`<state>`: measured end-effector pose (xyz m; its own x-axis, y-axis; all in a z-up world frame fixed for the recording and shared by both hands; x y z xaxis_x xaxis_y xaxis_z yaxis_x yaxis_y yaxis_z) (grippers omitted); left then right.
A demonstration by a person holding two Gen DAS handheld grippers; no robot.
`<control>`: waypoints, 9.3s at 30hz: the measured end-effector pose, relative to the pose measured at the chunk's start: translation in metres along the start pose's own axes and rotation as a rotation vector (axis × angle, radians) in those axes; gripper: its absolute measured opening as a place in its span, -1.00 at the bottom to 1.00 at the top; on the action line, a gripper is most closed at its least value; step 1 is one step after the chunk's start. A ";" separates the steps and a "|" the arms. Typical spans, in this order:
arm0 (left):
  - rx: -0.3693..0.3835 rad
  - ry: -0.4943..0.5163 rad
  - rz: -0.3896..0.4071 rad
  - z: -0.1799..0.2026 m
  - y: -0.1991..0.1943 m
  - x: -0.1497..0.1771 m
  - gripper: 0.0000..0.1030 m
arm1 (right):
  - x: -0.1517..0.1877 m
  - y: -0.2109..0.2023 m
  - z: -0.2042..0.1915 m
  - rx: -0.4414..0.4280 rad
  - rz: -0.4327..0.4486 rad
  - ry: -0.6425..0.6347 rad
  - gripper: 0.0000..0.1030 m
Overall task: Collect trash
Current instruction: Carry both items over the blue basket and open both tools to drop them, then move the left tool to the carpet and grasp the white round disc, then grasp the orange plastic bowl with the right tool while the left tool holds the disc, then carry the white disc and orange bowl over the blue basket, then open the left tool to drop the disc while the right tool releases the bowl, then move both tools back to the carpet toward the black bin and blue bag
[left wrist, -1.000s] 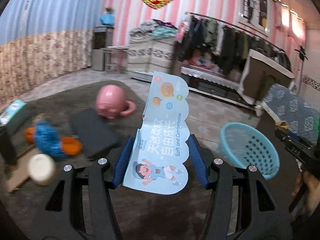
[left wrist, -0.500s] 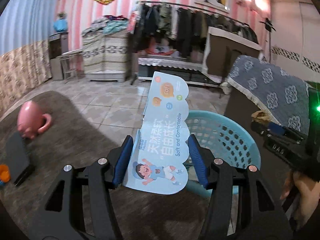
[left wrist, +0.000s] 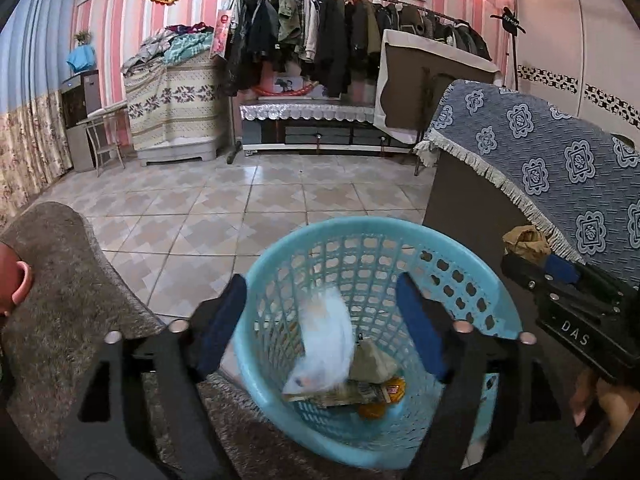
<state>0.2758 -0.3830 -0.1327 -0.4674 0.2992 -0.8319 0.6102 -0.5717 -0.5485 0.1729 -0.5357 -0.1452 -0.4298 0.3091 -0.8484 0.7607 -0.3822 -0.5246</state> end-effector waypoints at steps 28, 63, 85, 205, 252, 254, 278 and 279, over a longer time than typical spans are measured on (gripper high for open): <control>-0.243 -0.210 0.082 -0.126 -0.098 0.014 0.89 | 0.002 0.008 -0.049 -0.018 0.021 -0.032 0.79; -0.655 -0.444 0.014 -0.331 -0.281 0.144 0.89 | 0.004 -0.077 -0.244 -0.334 0.027 -0.267 0.86; -0.604 -0.500 -0.127 -0.366 -0.233 0.161 0.19 | 0.012 -0.068 -0.330 -0.459 -0.011 -0.364 0.86; -0.059 0.035 0.038 -0.004 -0.005 -0.013 0.19 | -0.006 -0.007 -0.017 -0.176 -0.029 -0.054 -0.94; -0.341 -0.208 0.146 -0.165 -0.128 -0.016 0.89 | -0.027 0.002 -0.097 -0.182 -0.019 -0.100 0.83; -0.347 -0.217 0.148 -0.169 -0.136 -0.011 0.89 | -0.031 -0.005 -0.103 -0.188 -0.005 -0.094 0.84; -0.714 -0.421 0.158 -0.343 -0.303 0.100 0.89 | -0.011 -0.060 -0.272 -0.364 0.043 -0.289 0.91; -0.732 -0.428 0.153 -0.352 -0.307 0.104 0.89 | -0.011 -0.063 -0.283 -0.386 0.050 -0.302 0.91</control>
<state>0.2647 0.0927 -0.0808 -0.4572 -0.1386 -0.8785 0.8764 0.0979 -0.4715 0.2673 -0.2682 -0.0827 -0.4665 0.0104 -0.8845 0.8842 -0.0220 -0.4666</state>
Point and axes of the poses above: each gripper's, at about its wrist camera, not at the fingertips, and y roughly the way its jaws point, z to its right, x to its underside, the point moved 9 cm from there along y, roughly the way its jaws point, and after that the axes turned 3 degrees about -y, right-handed, at the moved point
